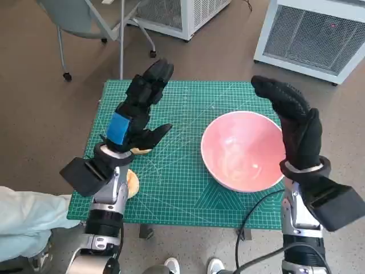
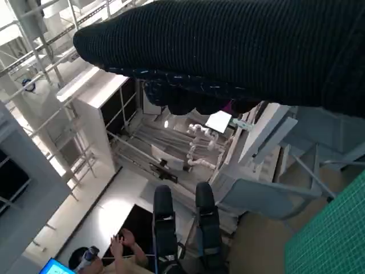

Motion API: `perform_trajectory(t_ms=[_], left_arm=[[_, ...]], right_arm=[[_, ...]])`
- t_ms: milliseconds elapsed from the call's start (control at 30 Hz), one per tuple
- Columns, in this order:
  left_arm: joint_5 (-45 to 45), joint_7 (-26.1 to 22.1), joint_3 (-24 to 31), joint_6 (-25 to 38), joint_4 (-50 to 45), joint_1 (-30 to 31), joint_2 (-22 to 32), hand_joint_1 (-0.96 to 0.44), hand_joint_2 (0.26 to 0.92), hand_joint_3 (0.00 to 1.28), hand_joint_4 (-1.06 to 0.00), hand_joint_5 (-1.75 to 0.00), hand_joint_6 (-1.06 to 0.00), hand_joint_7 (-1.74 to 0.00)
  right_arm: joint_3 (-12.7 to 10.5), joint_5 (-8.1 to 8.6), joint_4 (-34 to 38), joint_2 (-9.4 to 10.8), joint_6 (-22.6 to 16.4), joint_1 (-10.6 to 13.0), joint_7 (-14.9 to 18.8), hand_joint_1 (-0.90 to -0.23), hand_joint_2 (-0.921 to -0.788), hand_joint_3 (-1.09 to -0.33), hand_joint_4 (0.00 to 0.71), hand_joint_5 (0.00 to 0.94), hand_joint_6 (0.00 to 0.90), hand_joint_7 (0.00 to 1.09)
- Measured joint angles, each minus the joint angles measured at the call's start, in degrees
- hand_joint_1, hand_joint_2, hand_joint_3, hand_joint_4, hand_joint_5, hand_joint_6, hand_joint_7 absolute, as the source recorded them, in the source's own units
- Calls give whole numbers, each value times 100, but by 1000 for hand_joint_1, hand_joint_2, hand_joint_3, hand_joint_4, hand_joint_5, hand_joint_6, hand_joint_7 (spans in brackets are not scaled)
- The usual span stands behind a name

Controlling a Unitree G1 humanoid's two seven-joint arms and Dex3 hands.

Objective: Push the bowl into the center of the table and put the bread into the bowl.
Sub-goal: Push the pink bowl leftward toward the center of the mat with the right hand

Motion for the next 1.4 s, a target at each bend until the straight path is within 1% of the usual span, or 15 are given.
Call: perform_trajectory(t_ms=[133,267,433,567,667,767,900,1000,1167,1233,1400], left_arm=[[0,1,0,0,0,0,-1,-616,921,341,-176,-2,-73,-345],[1,2,0,4,-1,0,-1,-616,921,340,-177,-2,-74,-345],[1,9,15,17,-4,1,7,-616,921,340,-176,-1,-74,-344],[2,26,25,19,-4,1,10,-615,921,340,-175,0,-74,-342],[1,27,30,19,-4,1,10,-615,921,340,-174,0,-74,-342],[1,26,33,19,-3,1,9,-614,921,340,-174,0,-75,-341],[2,26,33,19,-3,1,6,-610,921,340,-174,0,-76,-339],[2,26,34,19,-2,1,6,-609,921,341,-174,0,-76,-338],[4,27,34,19,-2,1,7,-607,921,342,-175,0,-77,-336],[5,27,34,19,-2,1,8,-605,921,342,-175,-1,-78,-336],[7,28,37,20,-2,1,16,-602,921,344,-176,-1,-80,-335]], right_arm=[[-45,17,6,-16,-42,12,-1,-654,-921,-724,57,2,-1,369],[-176,144,127,-95,-123,20,30,-647,-921,-727,53,0,-1,366],[-445,340,482,-256,-273,52,71,-641,-921,-739,29,0,-1,340],[-663,418,937,-310,-463,53,66,-636,-921,-748,16,1,-1,324],[-829,460,1414,-315,-641,27,11,-634,-921,-752,17,3,-1,320],[-986,513,1920,-310,-771,4,-88,-627,-921,-754,19,4,0,325],[-1142,544,2478,-298,-928,-36,-240,-618,-921,-753,24,6,0,335],[-1229,553,2899,-291,-1052,-93,-312,-603,-921,-759,24,5,1,346],[-1366,577,3629,-281,-1212,-275,-369,-596,-921,-769,28,6,3,354],[-1417,621,3869,-273,-1230,-353,-367,-595,-921,-771,32,8,6,358],[-1594,807,4465,-240,-1203,-593,-311,-595,-921,-774,61,20,35,378]])
